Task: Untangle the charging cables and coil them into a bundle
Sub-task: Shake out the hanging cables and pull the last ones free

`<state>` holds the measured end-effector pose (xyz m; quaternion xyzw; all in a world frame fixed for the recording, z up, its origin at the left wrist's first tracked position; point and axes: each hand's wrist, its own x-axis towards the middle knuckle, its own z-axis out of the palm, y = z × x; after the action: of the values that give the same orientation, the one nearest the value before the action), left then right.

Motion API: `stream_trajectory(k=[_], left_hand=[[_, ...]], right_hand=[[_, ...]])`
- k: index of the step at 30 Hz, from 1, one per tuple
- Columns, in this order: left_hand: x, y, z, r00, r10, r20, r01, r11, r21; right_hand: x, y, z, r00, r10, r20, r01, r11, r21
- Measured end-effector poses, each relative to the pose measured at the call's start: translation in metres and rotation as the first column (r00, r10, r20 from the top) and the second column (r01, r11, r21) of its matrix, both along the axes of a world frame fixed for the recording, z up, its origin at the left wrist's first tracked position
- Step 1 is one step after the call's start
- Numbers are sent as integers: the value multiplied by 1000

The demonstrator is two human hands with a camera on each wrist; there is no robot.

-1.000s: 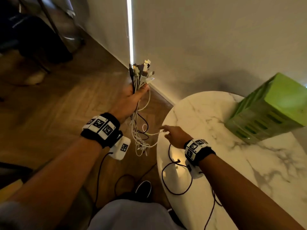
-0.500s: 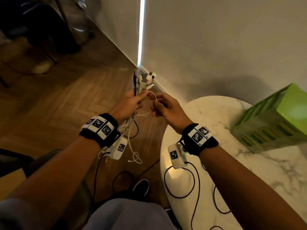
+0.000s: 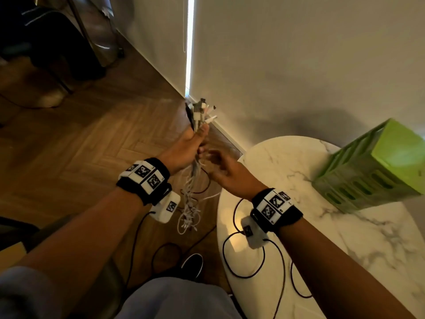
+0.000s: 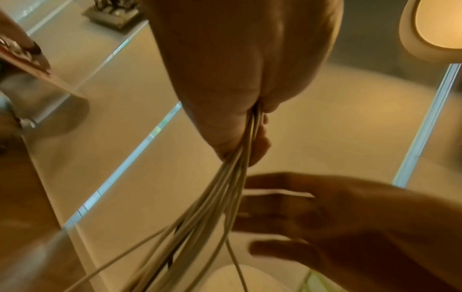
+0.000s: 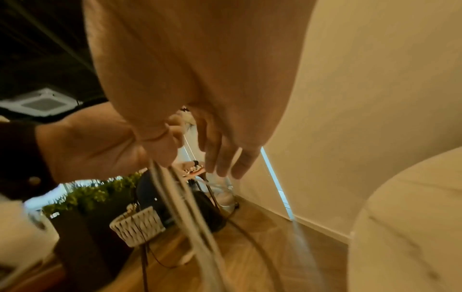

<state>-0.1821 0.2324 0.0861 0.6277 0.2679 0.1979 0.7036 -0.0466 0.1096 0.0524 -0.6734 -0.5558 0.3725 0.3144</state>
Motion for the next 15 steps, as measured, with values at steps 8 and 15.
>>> stream_trajectory(k=[8, 15], left_hand=[[21, -13, 0, 979, -62, -192, 114, 955, 273], [35, -2, 26, 987, -162, -4, 159, 973, -170]], right_hand=[[-28, 13, 19, 968, -146, -206, 205, 931, 301], [-26, 1, 31, 953, -223, -202, 268, 936, 228]])
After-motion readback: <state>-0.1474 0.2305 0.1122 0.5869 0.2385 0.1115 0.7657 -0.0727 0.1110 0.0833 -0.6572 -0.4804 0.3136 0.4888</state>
